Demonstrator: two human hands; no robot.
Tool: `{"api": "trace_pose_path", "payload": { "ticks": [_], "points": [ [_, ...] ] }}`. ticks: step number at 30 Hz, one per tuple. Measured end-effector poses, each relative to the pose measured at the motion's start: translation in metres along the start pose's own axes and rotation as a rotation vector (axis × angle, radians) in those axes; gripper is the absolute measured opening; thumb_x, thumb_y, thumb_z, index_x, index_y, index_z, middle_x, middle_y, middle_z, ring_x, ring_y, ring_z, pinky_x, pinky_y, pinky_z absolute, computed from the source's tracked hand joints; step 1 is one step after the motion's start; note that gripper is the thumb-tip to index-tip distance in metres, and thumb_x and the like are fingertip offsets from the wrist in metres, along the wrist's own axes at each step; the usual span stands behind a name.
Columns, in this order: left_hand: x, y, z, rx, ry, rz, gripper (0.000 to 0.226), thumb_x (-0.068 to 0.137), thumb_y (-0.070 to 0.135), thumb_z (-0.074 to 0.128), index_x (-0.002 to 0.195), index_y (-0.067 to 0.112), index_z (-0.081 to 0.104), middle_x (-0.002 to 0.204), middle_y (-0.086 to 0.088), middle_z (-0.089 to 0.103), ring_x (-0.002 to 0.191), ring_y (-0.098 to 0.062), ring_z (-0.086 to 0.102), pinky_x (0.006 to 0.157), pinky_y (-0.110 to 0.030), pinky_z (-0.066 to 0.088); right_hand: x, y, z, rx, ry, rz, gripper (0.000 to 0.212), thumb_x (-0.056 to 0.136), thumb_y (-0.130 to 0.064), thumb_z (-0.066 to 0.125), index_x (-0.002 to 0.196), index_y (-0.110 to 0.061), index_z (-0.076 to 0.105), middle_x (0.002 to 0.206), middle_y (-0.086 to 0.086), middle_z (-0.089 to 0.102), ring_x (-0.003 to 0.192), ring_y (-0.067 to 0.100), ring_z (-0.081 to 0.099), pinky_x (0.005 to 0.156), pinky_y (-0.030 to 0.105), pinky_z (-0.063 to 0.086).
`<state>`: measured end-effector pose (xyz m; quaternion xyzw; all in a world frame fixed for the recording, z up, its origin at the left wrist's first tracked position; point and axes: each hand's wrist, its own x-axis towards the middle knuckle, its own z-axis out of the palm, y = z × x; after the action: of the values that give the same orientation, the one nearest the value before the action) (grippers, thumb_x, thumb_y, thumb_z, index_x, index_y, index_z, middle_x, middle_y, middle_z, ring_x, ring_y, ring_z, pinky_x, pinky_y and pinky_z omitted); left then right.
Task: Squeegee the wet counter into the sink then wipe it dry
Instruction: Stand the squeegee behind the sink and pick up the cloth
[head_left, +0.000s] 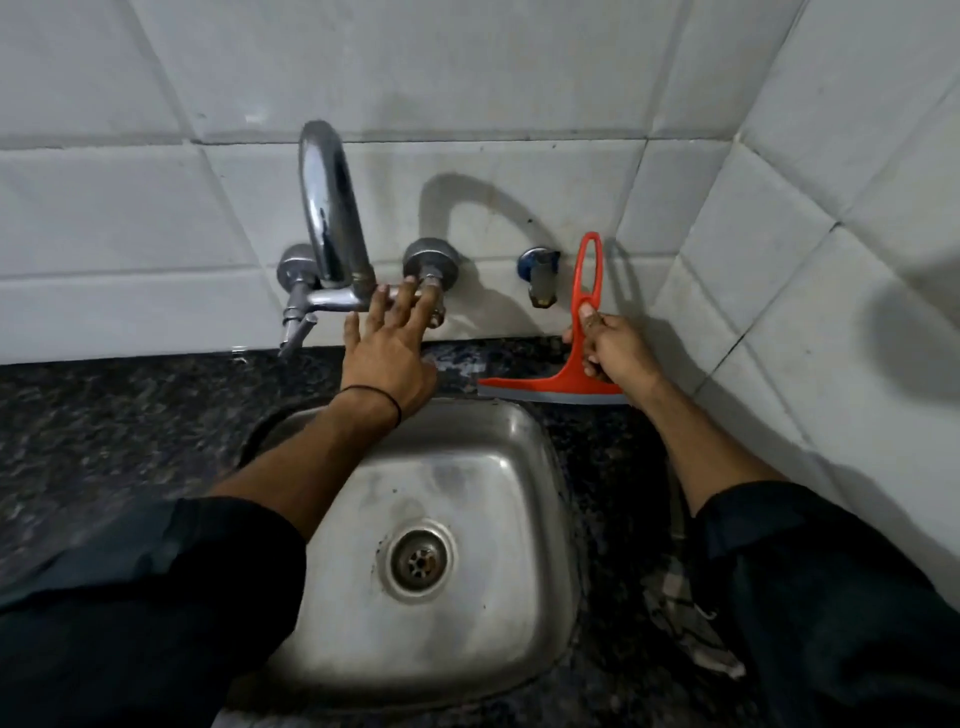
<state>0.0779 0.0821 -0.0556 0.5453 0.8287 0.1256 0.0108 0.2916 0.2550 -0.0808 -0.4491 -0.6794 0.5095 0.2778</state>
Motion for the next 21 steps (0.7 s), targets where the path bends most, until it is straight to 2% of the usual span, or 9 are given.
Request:
{"api": "trace_pose_path", "payload": {
  "ticks": [7,10,13,17,21],
  "points": [
    [0.003,-0.007,0.005,-0.035,0.019,0.008,0.098,0.083,0.025,0.065,0.155,0.041,0.0,0.166,0.009,0.0,0.152,-0.025,0.0,0.117,-0.061,0.02,0.027,0.017,0.002,0.02,-0.031,0.037,0.05,0.105,-0.039,0.038,0.075,-0.009,0.064,0.042,-0.004,0.038,0.038,0.013,0.039,0.044,0.024,0.035],
    [0.004,-0.01,0.008,-0.061,0.005,0.014,0.102,0.079,0.023,0.067,0.154,0.041,0.0,0.166,0.009,0.0,0.152,-0.025,-0.001,0.115,-0.059,0.028,0.022,0.014,0.0,0.015,-0.032,0.041,0.048,0.103,-0.042,0.041,0.077,-0.01,0.064,0.048,0.002,0.042,0.043,0.014,0.041,0.045,0.024,0.037],
    [0.005,-0.011,0.006,-0.072,-0.013,0.016,0.104,0.079,0.023,0.068,0.154,0.042,-0.001,0.165,0.01,-0.001,0.152,-0.025,-0.003,0.113,-0.06,0.032,0.012,0.012,-0.006,-0.04,0.029,0.047,0.042,0.099,-0.047,0.049,0.075,-0.014,0.058,0.055,0.003,0.05,0.04,0.008,0.046,0.041,0.019,0.038],
    [0.001,-0.004,-0.001,-0.032,-0.027,0.002,0.101,0.082,0.026,0.067,0.155,0.04,-0.002,0.165,0.008,-0.004,0.152,-0.025,-0.002,0.117,-0.062,0.02,-0.013,0.013,-0.017,-0.06,0.201,0.017,0.031,0.095,-0.04,0.06,0.077,-0.016,0.055,0.058,0.003,0.052,0.035,0.001,0.044,0.038,0.018,0.035],
    [-0.004,0.0,-0.007,-0.047,-0.059,0.007,0.097,0.085,0.027,0.065,0.156,0.036,0.0,0.166,0.007,-0.005,0.152,-0.025,-0.005,0.118,-0.061,0.011,-0.069,0.016,-0.031,-0.124,0.24,-0.044,0.01,0.094,-0.024,0.063,0.088,-0.016,0.06,0.065,-0.001,0.057,0.041,-0.001,0.051,0.042,0.018,0.041]
  ]
}}
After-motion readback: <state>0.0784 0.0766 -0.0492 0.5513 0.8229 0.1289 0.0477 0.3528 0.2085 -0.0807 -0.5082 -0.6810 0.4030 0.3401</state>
